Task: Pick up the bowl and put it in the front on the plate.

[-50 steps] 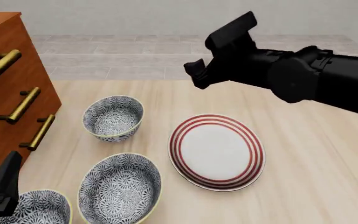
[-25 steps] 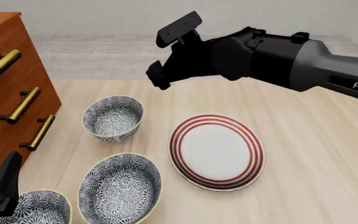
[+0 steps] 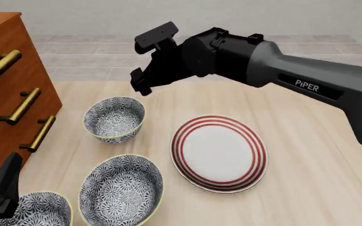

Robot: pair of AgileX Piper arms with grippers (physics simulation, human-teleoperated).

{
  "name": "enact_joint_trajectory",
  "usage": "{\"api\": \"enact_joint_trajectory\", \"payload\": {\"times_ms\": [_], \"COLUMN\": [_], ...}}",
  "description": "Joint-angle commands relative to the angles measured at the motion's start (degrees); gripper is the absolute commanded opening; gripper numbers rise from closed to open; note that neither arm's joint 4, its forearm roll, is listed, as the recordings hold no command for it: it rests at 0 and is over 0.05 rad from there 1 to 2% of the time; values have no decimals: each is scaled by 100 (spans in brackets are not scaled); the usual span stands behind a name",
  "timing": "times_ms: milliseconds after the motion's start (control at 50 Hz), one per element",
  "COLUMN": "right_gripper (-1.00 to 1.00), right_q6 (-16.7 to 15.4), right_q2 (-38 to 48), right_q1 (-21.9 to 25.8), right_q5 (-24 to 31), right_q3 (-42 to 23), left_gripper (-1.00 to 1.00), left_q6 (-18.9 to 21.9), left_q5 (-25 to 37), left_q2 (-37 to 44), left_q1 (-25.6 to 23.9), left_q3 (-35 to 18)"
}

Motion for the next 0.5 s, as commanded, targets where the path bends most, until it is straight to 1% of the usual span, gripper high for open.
{"api": "enact_joint_trajectory", "payload": {"times_ms": [20,40,140,200,220,340,400,500], "right_gripper": [100,100,100,100,100,100,100,100], "right_q6": [140,189,172,217,145,152,111,135], "right_q2": [360,399,660,824,860,1095,1247,1484], "right_q1": [117,133,65,44,20,-55,-119,-191], "right_q5": [258,288,380,441,430,473,545,691], "right_q3": [-384,-420,-682,-825,-851,-1074,-1274,-1628], "left_gripper": [100,100,100,100,100,100,100,100], "left_q6": [0,0,0,0,0,0,0,0], "left_q5": [0,0,0,0,0,0,0,0], "left_q2": [0,0,0,0,0,0,0,0], "left_q1": [0,0,0,0,0,0,0,0], "left_q3": [0,0,0,0,0,0,0,0]}}
